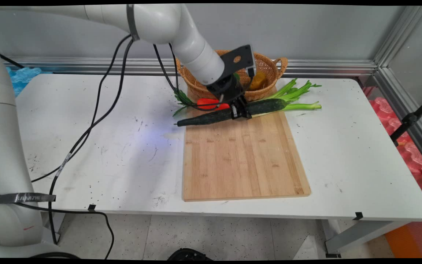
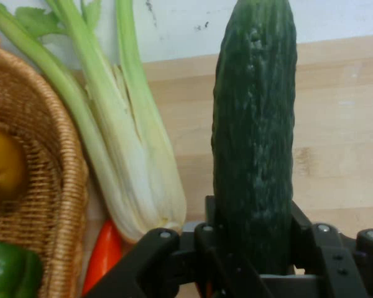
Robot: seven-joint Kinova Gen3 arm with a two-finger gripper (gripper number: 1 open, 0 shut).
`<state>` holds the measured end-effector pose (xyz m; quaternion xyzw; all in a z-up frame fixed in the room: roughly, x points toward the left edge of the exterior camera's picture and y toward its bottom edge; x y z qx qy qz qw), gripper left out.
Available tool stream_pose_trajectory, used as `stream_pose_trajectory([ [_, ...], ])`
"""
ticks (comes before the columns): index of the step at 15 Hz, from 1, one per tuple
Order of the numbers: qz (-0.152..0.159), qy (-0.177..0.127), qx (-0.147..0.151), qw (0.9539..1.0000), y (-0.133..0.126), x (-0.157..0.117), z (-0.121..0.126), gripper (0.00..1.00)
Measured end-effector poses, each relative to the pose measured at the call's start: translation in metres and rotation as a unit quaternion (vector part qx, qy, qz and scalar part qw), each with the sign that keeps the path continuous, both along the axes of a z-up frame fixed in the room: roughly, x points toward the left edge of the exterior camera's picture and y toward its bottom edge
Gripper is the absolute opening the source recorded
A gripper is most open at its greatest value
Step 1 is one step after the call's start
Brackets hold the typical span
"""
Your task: Place the picked object on the cutting board
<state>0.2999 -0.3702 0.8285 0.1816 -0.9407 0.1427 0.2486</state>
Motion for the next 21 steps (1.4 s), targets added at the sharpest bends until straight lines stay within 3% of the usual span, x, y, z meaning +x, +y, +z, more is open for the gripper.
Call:
stream_pose_trajectory([
  [10,-0.016,0.007,-0.001,0.9998,0.005,-0.018,-0.038,0.0],
  [19,-0.022,0.01,0.003,0.9997,0.005,-0.026,-0.053,0.0],
  [20,-0.023,0.011,0.003,0.9997,0.005,-0.027,-0.055,1.0],
  [21,-0.023,0.011,0.002,0.9997,0.004,-0.027,-0.055,1.0],
])
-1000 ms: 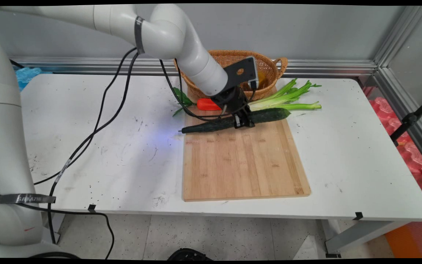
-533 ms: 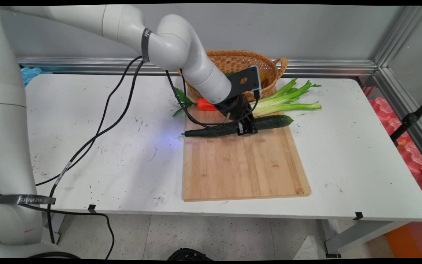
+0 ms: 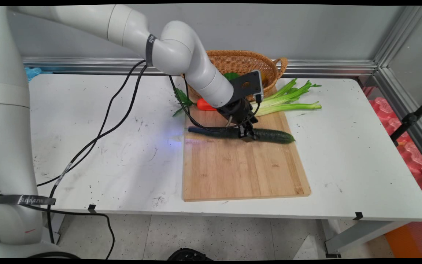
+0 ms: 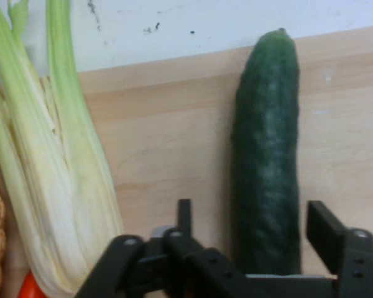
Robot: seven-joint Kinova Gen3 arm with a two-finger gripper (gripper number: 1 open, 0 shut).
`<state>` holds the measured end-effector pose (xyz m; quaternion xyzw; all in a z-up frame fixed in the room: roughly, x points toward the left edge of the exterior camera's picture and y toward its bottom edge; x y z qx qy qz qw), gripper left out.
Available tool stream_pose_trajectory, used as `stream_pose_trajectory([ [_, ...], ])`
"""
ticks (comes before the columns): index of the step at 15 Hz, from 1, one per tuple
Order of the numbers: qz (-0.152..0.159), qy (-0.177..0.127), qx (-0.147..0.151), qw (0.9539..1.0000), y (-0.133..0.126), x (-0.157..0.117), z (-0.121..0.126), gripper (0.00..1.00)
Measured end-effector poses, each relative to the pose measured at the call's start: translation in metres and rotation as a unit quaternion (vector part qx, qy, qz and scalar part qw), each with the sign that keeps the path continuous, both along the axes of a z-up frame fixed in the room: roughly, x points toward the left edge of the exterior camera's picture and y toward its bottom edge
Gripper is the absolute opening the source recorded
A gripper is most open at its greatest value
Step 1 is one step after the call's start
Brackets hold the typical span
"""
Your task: Place the picked object on the cutting board
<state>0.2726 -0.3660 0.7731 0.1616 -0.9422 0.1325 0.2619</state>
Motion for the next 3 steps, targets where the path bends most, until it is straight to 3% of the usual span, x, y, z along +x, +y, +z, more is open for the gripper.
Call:
stream_pose_trajectory([
  [3,-0.002,0.002,-0.003,1.0,-0.0028,-0.0016,0.0007,1.0],
])
